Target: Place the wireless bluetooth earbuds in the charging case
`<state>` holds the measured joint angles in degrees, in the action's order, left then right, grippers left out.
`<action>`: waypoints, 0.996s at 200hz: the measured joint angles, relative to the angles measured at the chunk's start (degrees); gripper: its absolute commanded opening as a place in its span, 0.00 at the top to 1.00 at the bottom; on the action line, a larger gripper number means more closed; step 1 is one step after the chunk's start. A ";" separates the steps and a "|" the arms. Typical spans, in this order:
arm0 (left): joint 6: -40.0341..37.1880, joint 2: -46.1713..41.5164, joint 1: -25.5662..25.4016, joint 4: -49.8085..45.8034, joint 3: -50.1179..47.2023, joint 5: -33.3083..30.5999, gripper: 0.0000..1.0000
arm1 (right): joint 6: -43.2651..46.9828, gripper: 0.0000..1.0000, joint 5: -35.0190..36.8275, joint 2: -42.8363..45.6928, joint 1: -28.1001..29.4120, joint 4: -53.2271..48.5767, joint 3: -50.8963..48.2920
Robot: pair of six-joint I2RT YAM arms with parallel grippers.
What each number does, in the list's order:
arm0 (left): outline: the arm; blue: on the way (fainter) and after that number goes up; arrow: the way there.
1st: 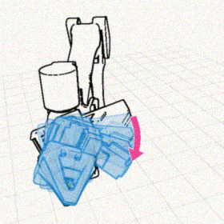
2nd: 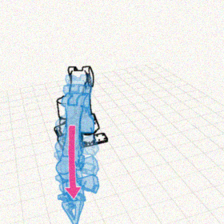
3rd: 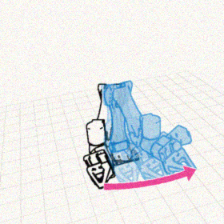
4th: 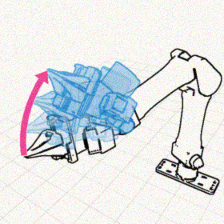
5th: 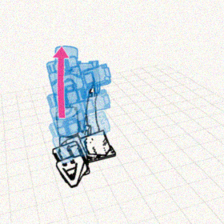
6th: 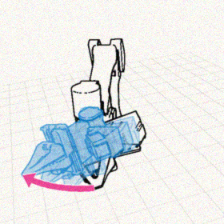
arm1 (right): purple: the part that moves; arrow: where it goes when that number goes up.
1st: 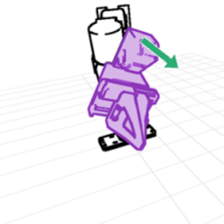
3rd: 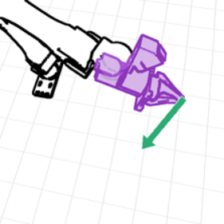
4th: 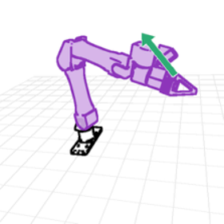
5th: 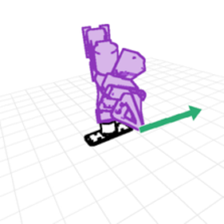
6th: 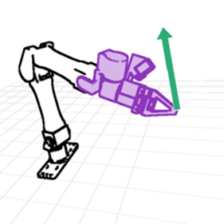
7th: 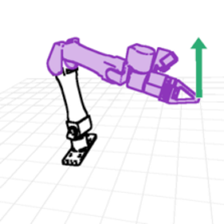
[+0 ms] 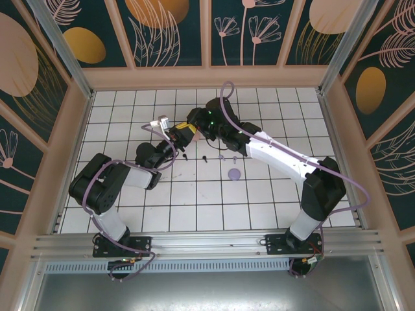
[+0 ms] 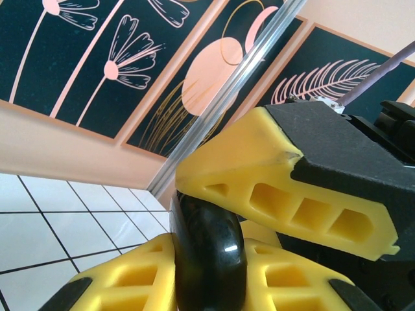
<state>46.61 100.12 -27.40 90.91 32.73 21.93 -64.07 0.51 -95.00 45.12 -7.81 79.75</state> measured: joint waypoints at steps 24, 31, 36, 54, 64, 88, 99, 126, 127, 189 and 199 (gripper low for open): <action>0.24 0.00 -0.02 0.04 0.07 0.13 1.00 | -0.48 0.35 -0.57 0.07 -0.57 0.17 0.00; 0.46 0.00 -0.04 0.02 0.07 0.22 1.00 | -0.24 0.33 -0.52 0.31 -1.07 0.42 0.00; 0.55 0.00 -0.04 0.02 0.07 0.26 1.00 | 0.24 0.33 -0.52 0.66 -1.55 0.52 0.00; 0.63 -0.04 -0.04 0.00 0.07 0.90 1.00 | 1.46 0.33 0.09 3.19 -4.37 0.79 -0.20; 0.63 -0.11 -0.04 -0.04 0.07 1.57 1.00 | 2.64 0.32 0.63 5.66 -6.05 1.14 -0.94; 0.37 -2.34 -0.04 -2.12 0.50 4.00 1.00 | 6.56 0.33 0.83 14.12 -10.10 3.13 -6.12; -0.20 -3.56 -0.04 -3.52 1.31 5.40 1.00 | 9.20 0.33 -0.31 17.92 -11.78 4.66 -9.38; -2.32 -6.29 -0.04 -8.63 4.48 10.47 1.00 | 18.58 0.34 -7.15 24.17 -15.87 8.63 -19.04; -2.51 -6.40 -0.04 -9.03 4.70 10.80 1.00 | 18.84 0.34 -7.37 24.28 -16.00 8.79 -19.37; -8.52 -7.37 -0.04 -24.28 13.20 21.99 1.00 | 38.10 0.35 -24.90 29.27 -17.49 13.11 -32.68; -9.31 -7.37 -0.04 -26.53 13.88 23.34 1.00 | 39.45 0.35 -26.71 30.03 -17.49 13.90 -33.05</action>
<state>37.30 92.75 -27.44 64.38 46.61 45.28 -24.62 -26.20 -64.97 27.64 6.09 46.70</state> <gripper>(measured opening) 0.224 0.657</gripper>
